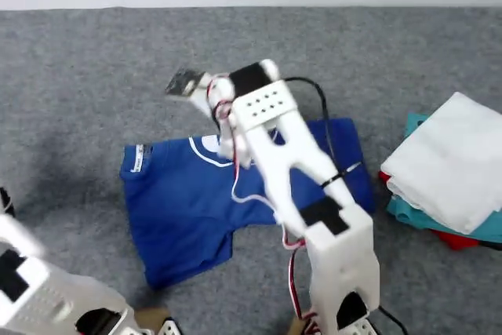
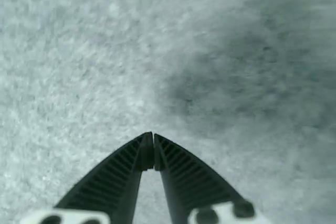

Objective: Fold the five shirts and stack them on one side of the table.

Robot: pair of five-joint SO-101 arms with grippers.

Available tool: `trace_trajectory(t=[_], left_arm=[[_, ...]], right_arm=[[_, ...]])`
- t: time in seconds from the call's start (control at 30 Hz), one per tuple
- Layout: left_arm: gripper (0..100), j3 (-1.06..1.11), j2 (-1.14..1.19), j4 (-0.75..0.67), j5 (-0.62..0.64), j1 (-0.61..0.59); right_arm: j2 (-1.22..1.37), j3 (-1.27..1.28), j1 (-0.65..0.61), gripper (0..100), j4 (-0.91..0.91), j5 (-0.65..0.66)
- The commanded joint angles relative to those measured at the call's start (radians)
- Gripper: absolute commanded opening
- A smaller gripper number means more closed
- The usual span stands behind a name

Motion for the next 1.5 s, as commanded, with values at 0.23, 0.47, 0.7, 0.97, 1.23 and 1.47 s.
trace_trajectory(t=[0.23, 0.47, 0.7, 0.97, 1.23, 1.47], left_arm=[[1, -0.117, 0.206, -0.046, 0.005, -0.058], [1, -0.229, 0.304, 0.029, 0.005, -0.129], [1, -0.255, 0.308, 0.032, 0.005, -0.173], [1, -0.255, 0.308, 0.032, 0.009, -0.173], [1, -0.255, 0.308, 0.032, 0.005, -0.175], [1, -0.255, 0.308, 0.032, 0.005, -0.175]], right_arm=[[-0.369, 0.548, -0.321, 21.9, -0.136, 0.018], [-0.599, 0.988, -0.487, 21.7, -0.487, 0.011], [-0.601, 1.03, -0.57, 21.7, -0.555, 0.015], [-0.507, 1.033, -0.636, 21.7, -0.633, 0.02], [-0.343, 1.028, -0.618, 17.1, -0.714, 0.074], [-0.306, 0.999, -0.605, 7.6, -0.716, 0.109]])
